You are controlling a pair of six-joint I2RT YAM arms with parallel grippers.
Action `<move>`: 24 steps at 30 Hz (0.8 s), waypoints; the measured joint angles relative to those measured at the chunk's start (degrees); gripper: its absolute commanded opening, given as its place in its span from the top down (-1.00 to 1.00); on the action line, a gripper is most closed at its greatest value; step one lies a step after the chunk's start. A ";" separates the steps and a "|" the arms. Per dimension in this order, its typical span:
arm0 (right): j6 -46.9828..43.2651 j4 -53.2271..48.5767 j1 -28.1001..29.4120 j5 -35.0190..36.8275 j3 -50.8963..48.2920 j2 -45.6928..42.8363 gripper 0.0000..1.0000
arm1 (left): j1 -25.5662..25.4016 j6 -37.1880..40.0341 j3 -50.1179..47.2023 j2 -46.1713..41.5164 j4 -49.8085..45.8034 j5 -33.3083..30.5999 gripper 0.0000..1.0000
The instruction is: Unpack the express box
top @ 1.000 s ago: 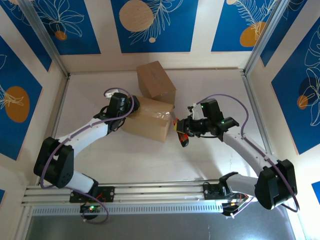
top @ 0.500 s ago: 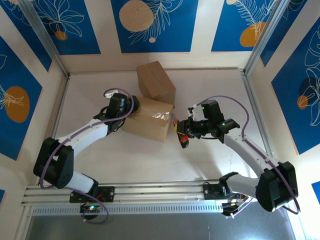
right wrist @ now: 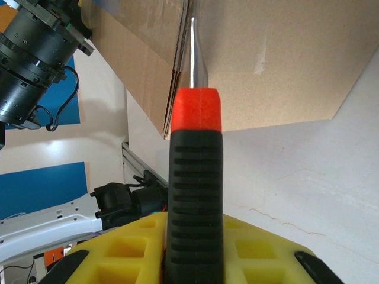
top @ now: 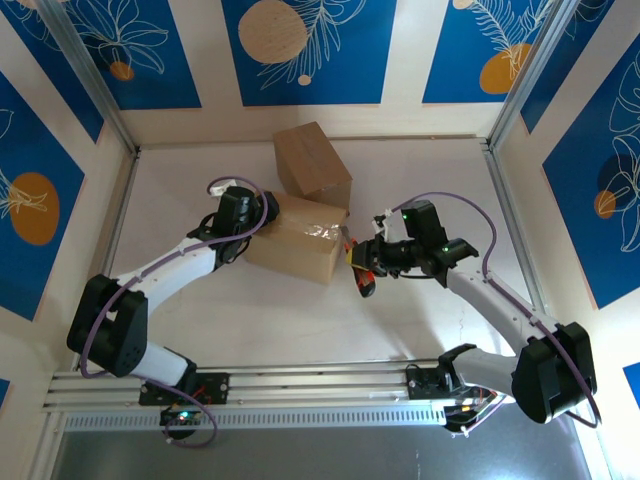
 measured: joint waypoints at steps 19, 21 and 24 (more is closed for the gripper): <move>3.26 1.36 4.55 2.05 -2.32 -2.21 1.00 | 0.07 0.42 -0.04 0.26 0.63 0.50 -0.87; 3.58 1.25 4.85 2.14 -2.60 -2.67 1.00 | 0.07 0.39 -0.04 0.28 0.72 0.52 -0.87; 3.85 0.59 6.34 1.25 -3.06 -3.04 1.00 | 0.07 0.44 -0.04 0.39 1.01 0.57 -0.88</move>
